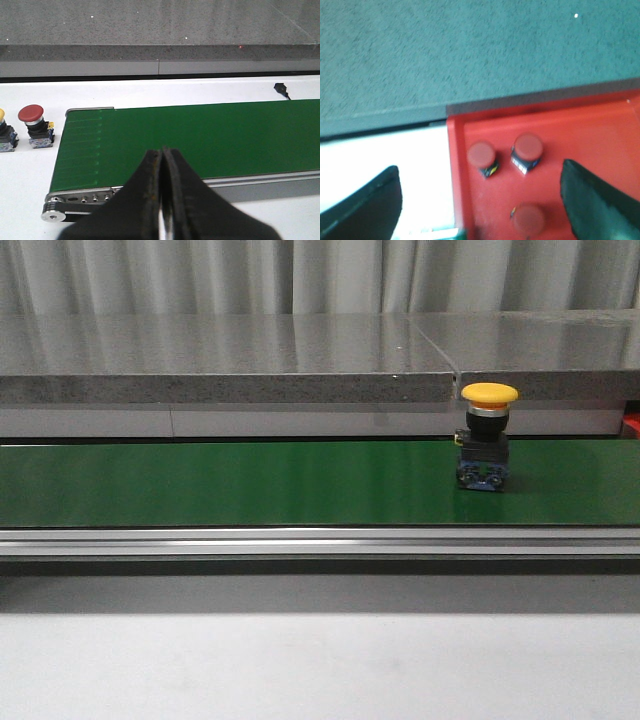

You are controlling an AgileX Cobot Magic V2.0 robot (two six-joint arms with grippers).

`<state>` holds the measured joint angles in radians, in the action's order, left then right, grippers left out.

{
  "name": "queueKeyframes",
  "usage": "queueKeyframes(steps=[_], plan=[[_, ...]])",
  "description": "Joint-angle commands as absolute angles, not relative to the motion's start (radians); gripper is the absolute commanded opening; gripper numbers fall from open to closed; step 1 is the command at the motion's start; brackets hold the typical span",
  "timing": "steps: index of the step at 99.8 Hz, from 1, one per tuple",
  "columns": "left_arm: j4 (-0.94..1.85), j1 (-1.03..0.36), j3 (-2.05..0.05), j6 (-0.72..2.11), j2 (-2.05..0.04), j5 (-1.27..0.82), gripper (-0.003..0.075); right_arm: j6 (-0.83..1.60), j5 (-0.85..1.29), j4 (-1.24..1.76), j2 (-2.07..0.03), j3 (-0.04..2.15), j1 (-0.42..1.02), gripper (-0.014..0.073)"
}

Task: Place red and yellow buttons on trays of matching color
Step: 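Lower the red button into the red tray and open the right gripper, then grasp the yellow button off the belt end with the right gripper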

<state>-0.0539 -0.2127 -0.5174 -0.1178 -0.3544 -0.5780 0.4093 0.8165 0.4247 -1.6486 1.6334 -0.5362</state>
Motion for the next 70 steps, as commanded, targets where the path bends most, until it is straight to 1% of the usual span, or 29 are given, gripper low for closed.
queueKeyframes(steps=[1,14,33,46,70], plan=[[-0.051,-0.221,-0.543,-0.120,-0.363,-0.509,-0.0019,0.434,0.752,0.445,-1.512,1.545,-0.536,0.0636],[-0.051,-0.221,-0.543,-0.120,-0.363,-0.509,-0.0019,0.461,0.703,0.445,-1.386,1.383,-0.509,0.0636],[-0.051,-0.221,-0.543,-0.120,-0.363,-0.509,-0.0019,0.491,0.699,0.445,-1.252,1.211,-0.416,0.0636],[-0.051,-0.221,-0.543,-0.120,-0.363,-0.509,-0.0019,0.521,0.720,0.445,-1.211,1.119,-0.325,0.0636],[-0.051,-0.221,-0.543,-0.120,-0.363,-0.509,-0.0019,0.559,0.713,0.445,-1.218,1.023,-0.196,0.0636]])
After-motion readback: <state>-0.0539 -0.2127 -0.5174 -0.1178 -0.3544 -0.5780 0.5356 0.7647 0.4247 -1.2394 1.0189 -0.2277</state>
